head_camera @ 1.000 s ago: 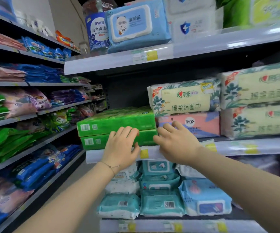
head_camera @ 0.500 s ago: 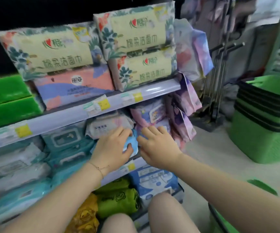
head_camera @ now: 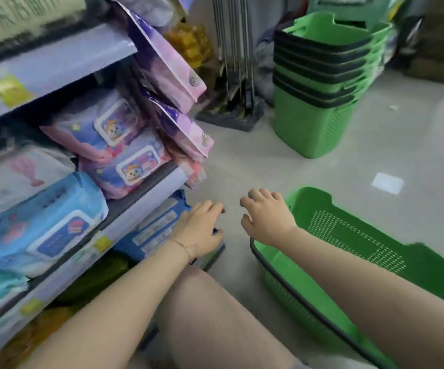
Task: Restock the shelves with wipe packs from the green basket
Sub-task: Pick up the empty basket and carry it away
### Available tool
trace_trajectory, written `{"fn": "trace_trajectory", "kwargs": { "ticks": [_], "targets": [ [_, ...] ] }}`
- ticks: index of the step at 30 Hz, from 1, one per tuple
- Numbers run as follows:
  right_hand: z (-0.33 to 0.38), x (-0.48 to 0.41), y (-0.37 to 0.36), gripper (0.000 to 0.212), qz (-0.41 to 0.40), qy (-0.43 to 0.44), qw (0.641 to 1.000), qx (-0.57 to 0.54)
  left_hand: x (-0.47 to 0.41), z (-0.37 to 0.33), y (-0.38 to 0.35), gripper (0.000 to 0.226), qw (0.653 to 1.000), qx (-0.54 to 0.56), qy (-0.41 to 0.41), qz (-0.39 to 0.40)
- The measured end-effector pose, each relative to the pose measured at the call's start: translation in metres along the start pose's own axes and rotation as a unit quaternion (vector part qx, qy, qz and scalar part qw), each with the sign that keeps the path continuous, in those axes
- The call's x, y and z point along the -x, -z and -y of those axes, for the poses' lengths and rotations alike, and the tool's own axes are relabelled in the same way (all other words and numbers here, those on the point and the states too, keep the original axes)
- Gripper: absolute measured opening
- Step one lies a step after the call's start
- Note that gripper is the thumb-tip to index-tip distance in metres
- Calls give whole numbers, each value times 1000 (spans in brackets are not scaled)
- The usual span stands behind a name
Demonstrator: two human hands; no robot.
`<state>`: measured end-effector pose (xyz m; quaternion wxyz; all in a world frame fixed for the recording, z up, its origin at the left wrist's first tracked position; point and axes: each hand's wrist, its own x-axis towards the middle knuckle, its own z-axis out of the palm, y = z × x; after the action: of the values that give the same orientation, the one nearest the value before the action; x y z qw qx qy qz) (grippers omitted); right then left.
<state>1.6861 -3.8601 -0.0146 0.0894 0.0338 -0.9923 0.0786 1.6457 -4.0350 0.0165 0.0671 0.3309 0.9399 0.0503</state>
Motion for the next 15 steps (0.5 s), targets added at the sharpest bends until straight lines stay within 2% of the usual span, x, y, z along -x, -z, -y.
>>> {"fn": "trace_trajectory", "kwargs": {
  "ticks": [4,6,8,10,12,15],
  "targets": [
    [-17,33,-39,42,102,-103,989,-22,-31,-28,-37,49,995,-11,-40,93],
    [-11,46,-58,52,175,-158,971,-46,-42,-39,-56,51,987,-27,-71,141],
    [-4,53,-77,52,218,-198,954,-61,-53,-44,-71,53,976,-41,-109,182],
    [2,53,-93,42,212,-216,951,-66,-66,-42,-82,53,966,-56,-148,205],
    [6,47,-101,36,181,-195,962,-53,-78,-38,-92,56,954,-89,-188,216],
    [3,27,-110,44,147,-174,973,-45,-99,-29,-99,52,930,-154,-250,222]
  ]
}}
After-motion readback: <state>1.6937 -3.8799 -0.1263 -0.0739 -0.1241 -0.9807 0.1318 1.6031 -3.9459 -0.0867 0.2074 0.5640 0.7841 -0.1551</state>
